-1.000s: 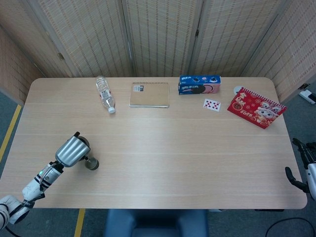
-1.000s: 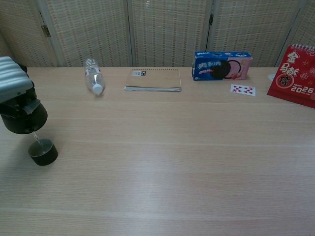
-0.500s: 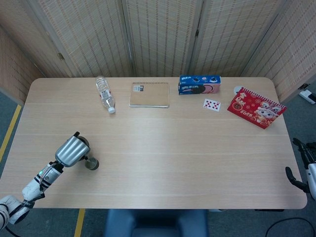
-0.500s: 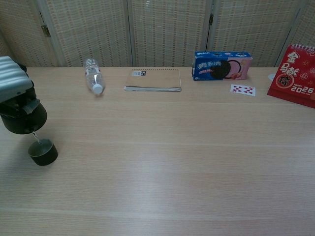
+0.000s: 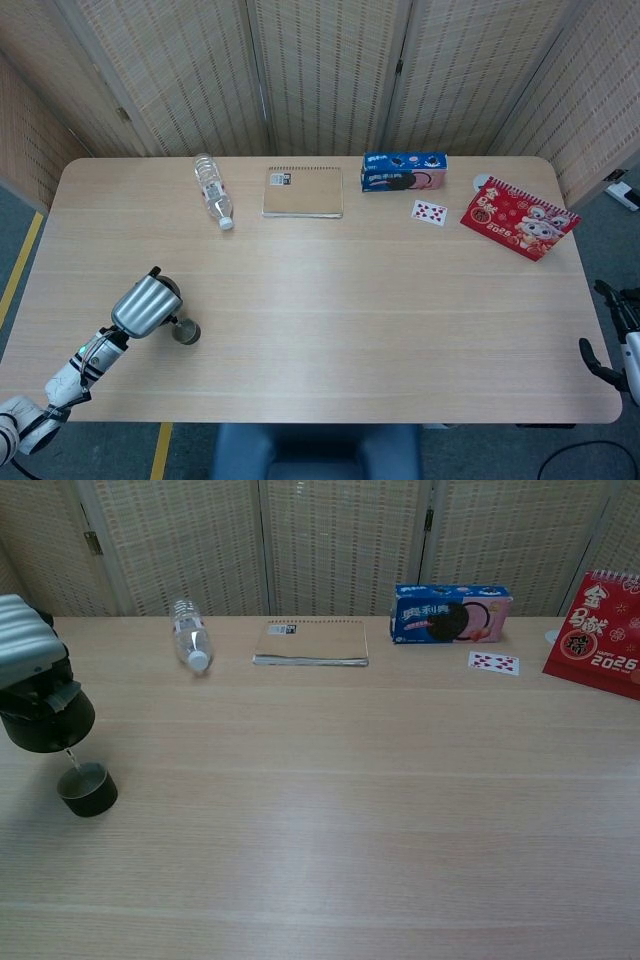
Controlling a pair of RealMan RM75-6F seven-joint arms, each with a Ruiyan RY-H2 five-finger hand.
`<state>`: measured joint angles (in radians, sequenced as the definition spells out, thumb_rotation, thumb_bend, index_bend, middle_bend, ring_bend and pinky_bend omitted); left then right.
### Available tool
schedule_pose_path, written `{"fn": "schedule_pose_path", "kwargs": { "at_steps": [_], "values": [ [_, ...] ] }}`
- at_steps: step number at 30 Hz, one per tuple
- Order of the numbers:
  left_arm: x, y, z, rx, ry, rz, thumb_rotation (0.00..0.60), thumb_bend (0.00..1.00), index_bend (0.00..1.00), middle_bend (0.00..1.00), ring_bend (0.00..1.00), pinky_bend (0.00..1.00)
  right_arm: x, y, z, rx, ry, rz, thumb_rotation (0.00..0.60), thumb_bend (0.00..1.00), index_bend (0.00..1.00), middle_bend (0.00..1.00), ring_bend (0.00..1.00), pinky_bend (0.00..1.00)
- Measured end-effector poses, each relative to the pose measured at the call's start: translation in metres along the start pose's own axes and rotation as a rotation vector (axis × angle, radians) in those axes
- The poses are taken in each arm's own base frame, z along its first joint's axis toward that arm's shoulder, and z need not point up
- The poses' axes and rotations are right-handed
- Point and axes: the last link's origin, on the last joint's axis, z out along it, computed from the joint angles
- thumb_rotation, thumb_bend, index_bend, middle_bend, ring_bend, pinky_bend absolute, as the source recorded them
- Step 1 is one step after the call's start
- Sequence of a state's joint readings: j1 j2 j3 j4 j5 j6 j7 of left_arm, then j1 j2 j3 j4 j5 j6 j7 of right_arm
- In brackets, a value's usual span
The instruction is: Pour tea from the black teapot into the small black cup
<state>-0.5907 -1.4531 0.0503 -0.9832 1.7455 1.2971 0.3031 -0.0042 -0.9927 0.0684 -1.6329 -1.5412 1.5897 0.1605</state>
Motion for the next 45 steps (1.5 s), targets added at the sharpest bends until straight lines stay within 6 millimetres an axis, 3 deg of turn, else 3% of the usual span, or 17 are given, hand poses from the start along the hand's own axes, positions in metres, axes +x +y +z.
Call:
{"fn": "schedule_pose_path", "kwargs": {
  "at_steps": [45],
  "values": [
    [-0.0002,-0.0004,-0.0004,0.001,0.005,0.005,0.596,0.72,1.00,1.00,0.96,0.59,0.0003,0.0005,-0.0002,0.001,0.002,-0.001,0.600,0.43,0.06,0.20,0.26,0.08]
  ]
}}
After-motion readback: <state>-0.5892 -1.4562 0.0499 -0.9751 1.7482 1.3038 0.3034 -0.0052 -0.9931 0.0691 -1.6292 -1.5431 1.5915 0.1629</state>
